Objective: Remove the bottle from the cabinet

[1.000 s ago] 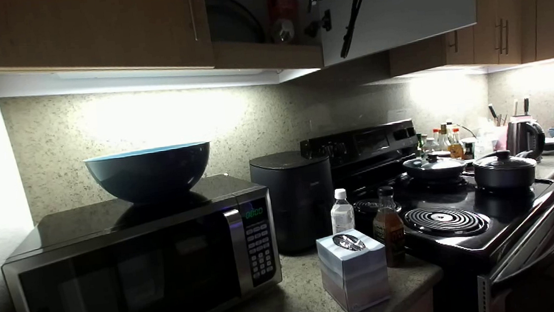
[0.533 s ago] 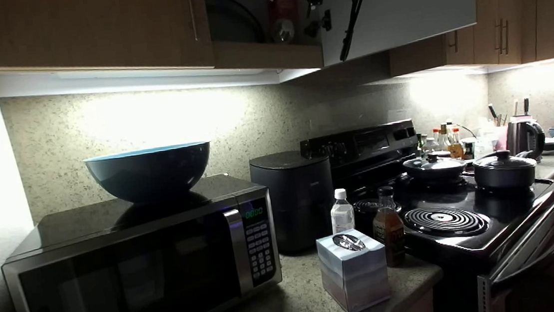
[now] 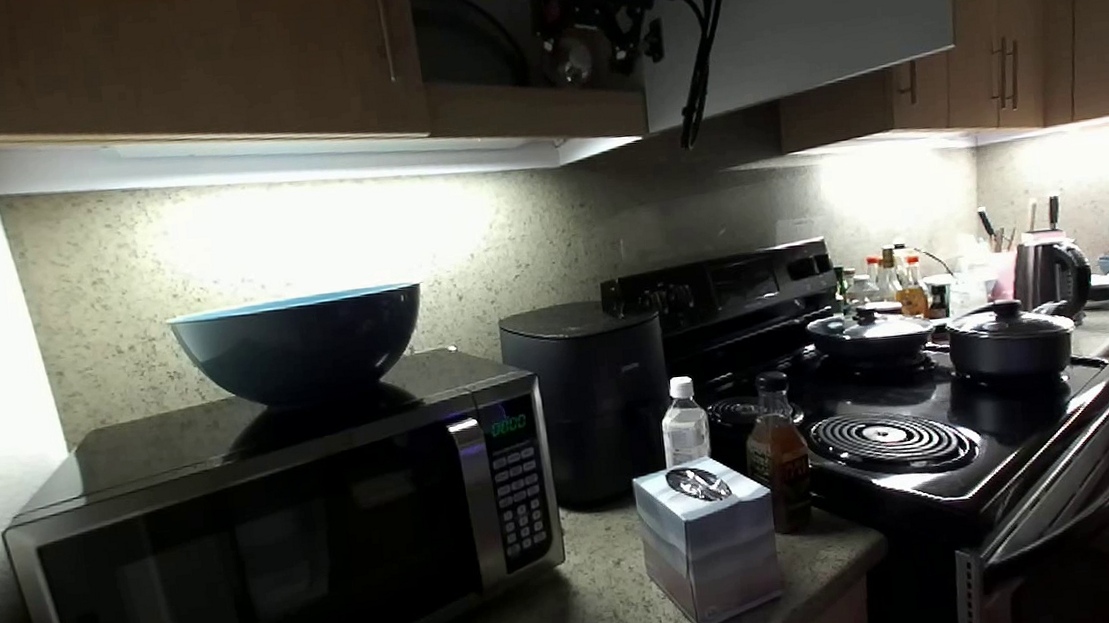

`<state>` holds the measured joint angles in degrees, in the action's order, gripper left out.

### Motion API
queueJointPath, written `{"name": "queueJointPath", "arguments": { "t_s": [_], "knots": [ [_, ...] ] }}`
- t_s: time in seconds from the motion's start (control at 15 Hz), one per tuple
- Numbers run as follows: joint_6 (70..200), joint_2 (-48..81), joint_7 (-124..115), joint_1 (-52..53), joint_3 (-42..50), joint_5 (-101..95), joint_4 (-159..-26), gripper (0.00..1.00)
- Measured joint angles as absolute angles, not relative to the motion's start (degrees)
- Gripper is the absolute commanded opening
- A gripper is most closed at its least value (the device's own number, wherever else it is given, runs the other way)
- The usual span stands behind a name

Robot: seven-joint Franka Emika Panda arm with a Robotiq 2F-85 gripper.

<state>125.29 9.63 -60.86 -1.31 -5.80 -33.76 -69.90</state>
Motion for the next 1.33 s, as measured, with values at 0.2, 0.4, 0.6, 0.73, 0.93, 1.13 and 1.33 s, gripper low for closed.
{"name": "queueJointPath", "arguments": {
  "t_s": [0.2, 0.4, 0.6, 0.73, 0.93, 1.13, 1.33],
  "knots": [
    [125.29, 10.48, -60.86, -1.31, -5.8, -33.76, -69.6, 0.35],
    [125.29, 10.76, -60.86, -1.3, -5.8, -33.76, -69.5, 0.16],
    [125.29, 10.76, -60.83, -1.14, -5.81, -34.13, -69.24, 0.11],
    [125.25, 10.64, -60.81, -0.99, -5.82, -34.65, -69.17, 0.08],
    [122.01, 9.3, -59.99, 0.04, -6.02, -36.12, -69.18, 0.08],
    [116.04, 5.87, -57.04, 1.56, -6.97, -36.72, -69.91, 0.04],
    [110.03, 1.28, -54.9, 3.2, -8.4, -35.58, -72.13, 0.04]
  ]
}}
